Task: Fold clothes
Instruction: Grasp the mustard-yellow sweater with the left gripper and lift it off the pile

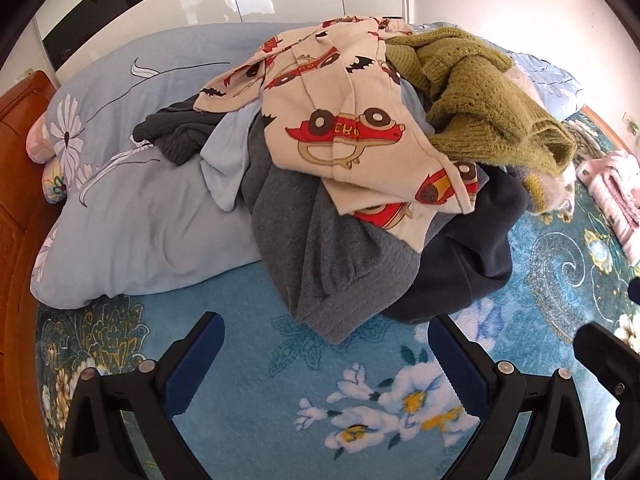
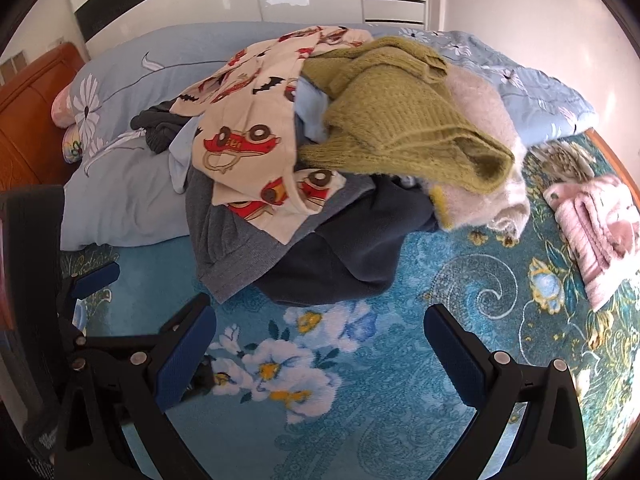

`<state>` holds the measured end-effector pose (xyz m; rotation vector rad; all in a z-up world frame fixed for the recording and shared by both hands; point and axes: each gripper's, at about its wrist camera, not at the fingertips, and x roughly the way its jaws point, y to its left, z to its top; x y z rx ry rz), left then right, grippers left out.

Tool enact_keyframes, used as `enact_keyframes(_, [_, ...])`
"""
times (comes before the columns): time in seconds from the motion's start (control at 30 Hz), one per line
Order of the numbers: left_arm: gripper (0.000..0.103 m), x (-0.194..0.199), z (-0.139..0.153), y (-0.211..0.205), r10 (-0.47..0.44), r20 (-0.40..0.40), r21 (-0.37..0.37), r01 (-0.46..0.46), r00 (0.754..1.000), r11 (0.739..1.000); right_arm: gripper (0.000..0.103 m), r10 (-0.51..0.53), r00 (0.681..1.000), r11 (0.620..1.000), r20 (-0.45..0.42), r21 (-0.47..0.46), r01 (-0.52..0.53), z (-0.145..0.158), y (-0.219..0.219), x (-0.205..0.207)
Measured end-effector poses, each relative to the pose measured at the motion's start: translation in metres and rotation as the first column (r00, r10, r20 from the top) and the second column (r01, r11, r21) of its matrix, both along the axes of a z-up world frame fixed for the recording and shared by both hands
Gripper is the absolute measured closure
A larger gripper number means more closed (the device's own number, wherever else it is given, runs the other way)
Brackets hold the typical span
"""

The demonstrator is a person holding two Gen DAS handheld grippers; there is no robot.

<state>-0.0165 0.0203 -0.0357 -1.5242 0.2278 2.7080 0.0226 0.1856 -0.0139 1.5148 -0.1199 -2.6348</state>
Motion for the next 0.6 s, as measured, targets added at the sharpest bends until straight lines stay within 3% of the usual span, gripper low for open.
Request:
enact_keyframes(0.23, [0.0,-0.05,0.024,0.069,-0.095,-0.085,-0.091,0.087,0.992,0.992,0.0,-0.114,0.993,0.993,0.022,0.02,0.114,-0.013,0.061,0.022])
enact_keyframes(0.33, [0.0,-0.074,0.03,0.082,-0.061,-0.072,0.027,0.063,0.996,0.998,0.0,-0.113,0.993,0.993,0.037,0.025,0.112,-0.019,0.071,0.033])
enact_keyframes(0.47, [0.0,-0.106,0.038,0.099,-0.019,-0.048,0.183,0.027,0.999,0.983,0.0,-0.111,0.992,0.994,0.058,0.032,0.109,-0.027,0.084,0.048])
enact_keyframes(0.53, [0.011,-0.122,0.042,0.107,0.001,-0.032,0.264,0.007,0.999,0.965,0.0,-0.112,0.991,0.993,0.068,0.031,0.11,-0.03,0.09,0.054])
enact_keyframes(0.57, [0.016,-0.126,0.041,0.106,0.015,-0.006,0.332,-0.012,1.0,0.943,0.0,-0.113,0.991,0.993,0.07,0.03,0.111,-0.031,0.092,0.057])
enact_keyframes(0.6, [0.027,-0.13,0.041,0.106,0.026,0.019,0.392,-0.031,0.999,0.919,0.0,-0.118,0.991,0.993,0.071,0.029,0.116,-0.032,0.095,0.059])
